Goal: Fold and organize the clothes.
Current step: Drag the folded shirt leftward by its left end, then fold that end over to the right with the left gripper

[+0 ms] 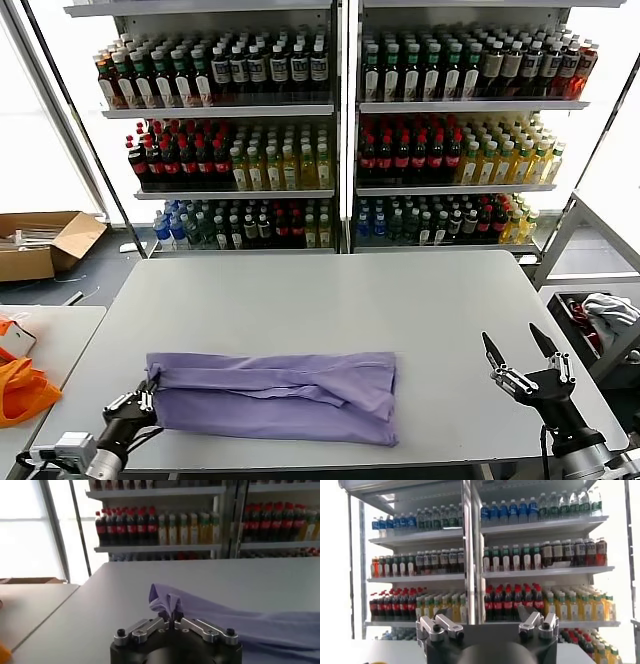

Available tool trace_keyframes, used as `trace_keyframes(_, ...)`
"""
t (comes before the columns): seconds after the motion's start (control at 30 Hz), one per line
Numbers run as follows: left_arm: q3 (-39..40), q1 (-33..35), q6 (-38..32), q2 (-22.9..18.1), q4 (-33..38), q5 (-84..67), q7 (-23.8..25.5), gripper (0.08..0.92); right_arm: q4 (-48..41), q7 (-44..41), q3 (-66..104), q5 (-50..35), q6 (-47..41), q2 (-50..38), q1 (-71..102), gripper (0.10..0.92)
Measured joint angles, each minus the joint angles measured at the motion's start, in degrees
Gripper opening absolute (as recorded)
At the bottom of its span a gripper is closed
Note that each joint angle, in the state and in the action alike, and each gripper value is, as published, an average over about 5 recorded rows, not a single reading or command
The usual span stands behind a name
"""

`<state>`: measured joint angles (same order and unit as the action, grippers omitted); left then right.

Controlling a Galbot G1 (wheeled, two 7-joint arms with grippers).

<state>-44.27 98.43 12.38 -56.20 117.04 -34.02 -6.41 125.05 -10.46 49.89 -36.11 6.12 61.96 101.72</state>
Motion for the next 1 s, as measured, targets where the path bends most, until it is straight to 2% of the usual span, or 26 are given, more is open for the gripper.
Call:
trace_keyframes(0.3,-14.2,-0.55,-3.19,9.02,-9.31,0.19,7.9,0.105,0.07,-0.2,-0.24,-0.04,-0.02,-0.57,0.02,0.823)
trace_keyframes(0.53,-17.35,-0.71,-3.05,11.35,-8.0,2.12,10.86,0.105,0.58,-0.29,-0.48,0.17,-0.03,-0.26,0.4,0.823)
trace_keyframes(0.7,-13.08,-2.15,-2.44,10.65,-3.1,5.62,11.83,0.105,0.72,-0.35,-0.81,0.55,-0.07,-0.36,0.4,0.823)
trace_keyframes(1.0,4.21,-8.56,-0.77,7.78,-0.12,13.49,11.9,0.105,1.03,-0.6,-0.8,1.15,-0.1,0.16,0.85,0.823)
